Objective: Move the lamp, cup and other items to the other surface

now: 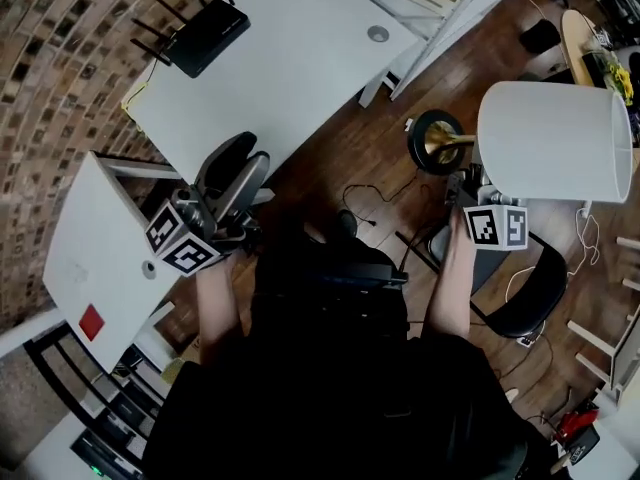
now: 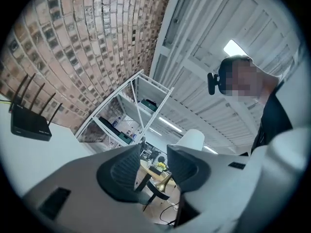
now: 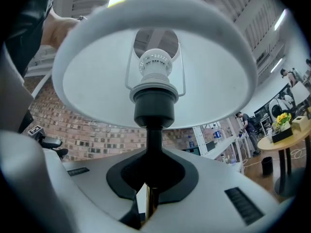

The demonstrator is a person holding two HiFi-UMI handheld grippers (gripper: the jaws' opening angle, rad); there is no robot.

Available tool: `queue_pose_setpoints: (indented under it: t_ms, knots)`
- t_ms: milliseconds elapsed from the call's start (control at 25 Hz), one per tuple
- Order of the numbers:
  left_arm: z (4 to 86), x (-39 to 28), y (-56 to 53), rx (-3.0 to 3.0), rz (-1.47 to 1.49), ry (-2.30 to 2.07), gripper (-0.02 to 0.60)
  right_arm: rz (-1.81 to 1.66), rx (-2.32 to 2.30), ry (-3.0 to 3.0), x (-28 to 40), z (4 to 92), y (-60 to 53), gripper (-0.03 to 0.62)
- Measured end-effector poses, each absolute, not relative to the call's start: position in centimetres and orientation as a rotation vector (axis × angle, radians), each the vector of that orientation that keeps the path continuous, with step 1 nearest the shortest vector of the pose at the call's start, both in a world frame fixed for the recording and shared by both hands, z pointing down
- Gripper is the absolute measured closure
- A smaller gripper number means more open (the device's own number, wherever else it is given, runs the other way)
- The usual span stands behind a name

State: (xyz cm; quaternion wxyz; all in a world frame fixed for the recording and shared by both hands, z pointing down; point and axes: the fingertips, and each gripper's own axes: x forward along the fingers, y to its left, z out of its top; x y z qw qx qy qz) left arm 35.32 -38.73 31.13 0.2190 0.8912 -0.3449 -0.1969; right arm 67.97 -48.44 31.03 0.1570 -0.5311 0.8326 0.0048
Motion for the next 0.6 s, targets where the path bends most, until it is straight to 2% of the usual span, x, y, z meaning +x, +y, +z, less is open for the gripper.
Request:
queue_pose_setpoints:
  t_ms: [280,600]
  knots:
    - [31.1,36.2,-38.0,2.431,-0.528,-1.145,0.417,-0.048,-1.399,2.438,68.6,32.9,-52.9,0.545]
    - [31.7,29.9,-41.4,2.378,-0.593,-1.267,0.417,-0.052,-1.337,2.501,62.5,33.4,-59.7,0.545]
